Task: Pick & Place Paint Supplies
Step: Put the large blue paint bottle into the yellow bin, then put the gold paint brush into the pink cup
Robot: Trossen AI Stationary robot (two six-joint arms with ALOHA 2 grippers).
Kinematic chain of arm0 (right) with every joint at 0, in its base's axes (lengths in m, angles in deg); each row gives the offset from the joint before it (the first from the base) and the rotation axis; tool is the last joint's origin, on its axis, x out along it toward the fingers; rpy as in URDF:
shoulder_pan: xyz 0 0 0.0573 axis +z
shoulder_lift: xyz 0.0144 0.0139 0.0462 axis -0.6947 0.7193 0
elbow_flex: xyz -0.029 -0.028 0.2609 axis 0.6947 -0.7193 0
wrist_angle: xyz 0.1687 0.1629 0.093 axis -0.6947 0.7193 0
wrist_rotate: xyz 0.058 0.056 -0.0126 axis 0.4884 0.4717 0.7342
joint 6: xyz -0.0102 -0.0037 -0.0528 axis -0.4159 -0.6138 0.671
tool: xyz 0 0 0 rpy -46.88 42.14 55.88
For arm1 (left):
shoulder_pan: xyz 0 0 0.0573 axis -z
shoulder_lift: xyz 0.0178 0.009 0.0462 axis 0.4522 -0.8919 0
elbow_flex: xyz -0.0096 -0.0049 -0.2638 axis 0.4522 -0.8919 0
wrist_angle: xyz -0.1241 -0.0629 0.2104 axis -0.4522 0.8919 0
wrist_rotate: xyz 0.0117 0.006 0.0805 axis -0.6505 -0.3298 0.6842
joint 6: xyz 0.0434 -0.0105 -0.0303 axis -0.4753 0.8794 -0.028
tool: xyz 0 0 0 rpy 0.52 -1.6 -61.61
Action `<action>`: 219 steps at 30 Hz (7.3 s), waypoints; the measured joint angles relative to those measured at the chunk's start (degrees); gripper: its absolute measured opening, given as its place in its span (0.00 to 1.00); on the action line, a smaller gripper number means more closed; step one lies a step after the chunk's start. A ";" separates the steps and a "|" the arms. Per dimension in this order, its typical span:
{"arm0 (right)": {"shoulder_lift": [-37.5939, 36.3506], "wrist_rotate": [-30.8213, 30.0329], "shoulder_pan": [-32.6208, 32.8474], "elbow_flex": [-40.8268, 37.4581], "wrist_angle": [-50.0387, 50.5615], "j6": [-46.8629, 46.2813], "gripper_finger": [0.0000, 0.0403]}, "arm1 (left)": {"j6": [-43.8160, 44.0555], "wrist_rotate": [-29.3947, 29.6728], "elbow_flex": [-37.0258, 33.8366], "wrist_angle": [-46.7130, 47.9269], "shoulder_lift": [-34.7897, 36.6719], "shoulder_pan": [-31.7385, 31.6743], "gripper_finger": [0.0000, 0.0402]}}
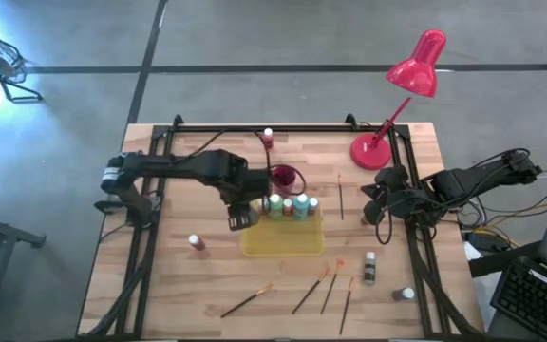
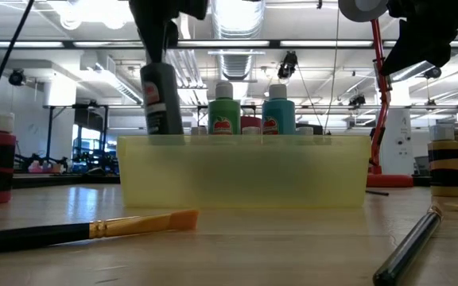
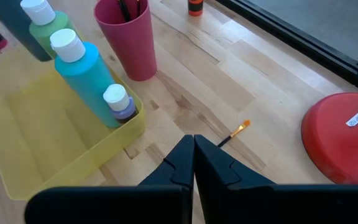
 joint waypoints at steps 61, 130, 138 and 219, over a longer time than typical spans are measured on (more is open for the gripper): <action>0.00 0.01 0.02 0.00 0.00 0.00 0.02 | 2.42 10.49 12.40 6.64 -5.60 0.61 0.58; 0.00 0.01 0.02 0.00 -0.15 -0.01 0.02 | 2.61 55.16 -69.87 -82.78 57.13 46.62 0.01; 0.00 0.01 0.01 -0.02 -0.14 -0.02 0.02 | 2.32 55.37 -70.17 -83.49 57.49 46.48 0.01; 29.07 26.15 -46.98 0.66 -13.93 3.19 0.41 | -1.01 69.34 -70.38 -81.50 57.49 46.43 0.01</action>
